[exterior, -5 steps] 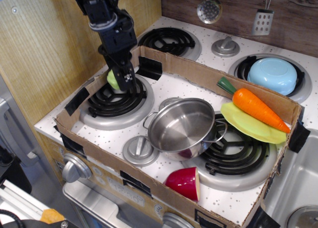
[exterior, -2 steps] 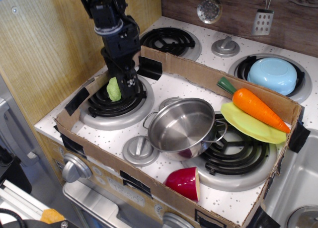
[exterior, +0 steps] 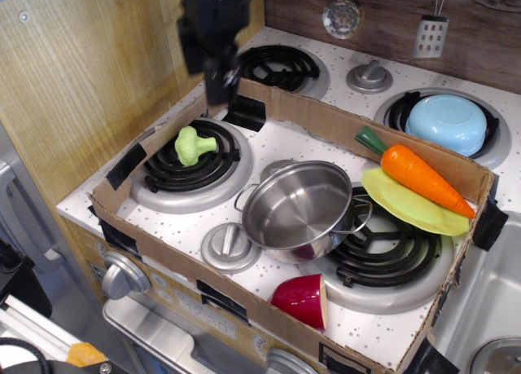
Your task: Take broccoli out of pan
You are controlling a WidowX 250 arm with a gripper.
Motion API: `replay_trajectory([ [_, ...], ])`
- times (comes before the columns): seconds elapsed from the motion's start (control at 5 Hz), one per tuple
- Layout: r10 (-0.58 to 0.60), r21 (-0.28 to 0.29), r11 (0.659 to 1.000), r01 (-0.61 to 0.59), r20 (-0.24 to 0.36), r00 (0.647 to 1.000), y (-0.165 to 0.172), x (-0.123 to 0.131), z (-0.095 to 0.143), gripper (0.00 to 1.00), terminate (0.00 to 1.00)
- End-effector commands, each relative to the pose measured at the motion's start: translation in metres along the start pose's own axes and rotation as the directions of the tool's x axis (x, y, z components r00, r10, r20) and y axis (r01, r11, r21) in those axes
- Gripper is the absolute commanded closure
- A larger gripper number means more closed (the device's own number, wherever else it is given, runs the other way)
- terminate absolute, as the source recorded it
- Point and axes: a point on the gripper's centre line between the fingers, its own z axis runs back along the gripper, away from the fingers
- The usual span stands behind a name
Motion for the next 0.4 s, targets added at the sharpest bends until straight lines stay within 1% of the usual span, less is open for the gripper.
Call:
replay_trajectory([
  [0.0, 0.035, -0.025, 0.999, -0.033, 0.059, 0.998, -0.0001, 0.0166, 0.0448, 0.0, 0.0],
  [0.2, 0.035, -0.025, 0.999, -0.033, 0.059, 0.998, -0.0001, 0.0166, 0.0448, 0.0, 1.0],
])
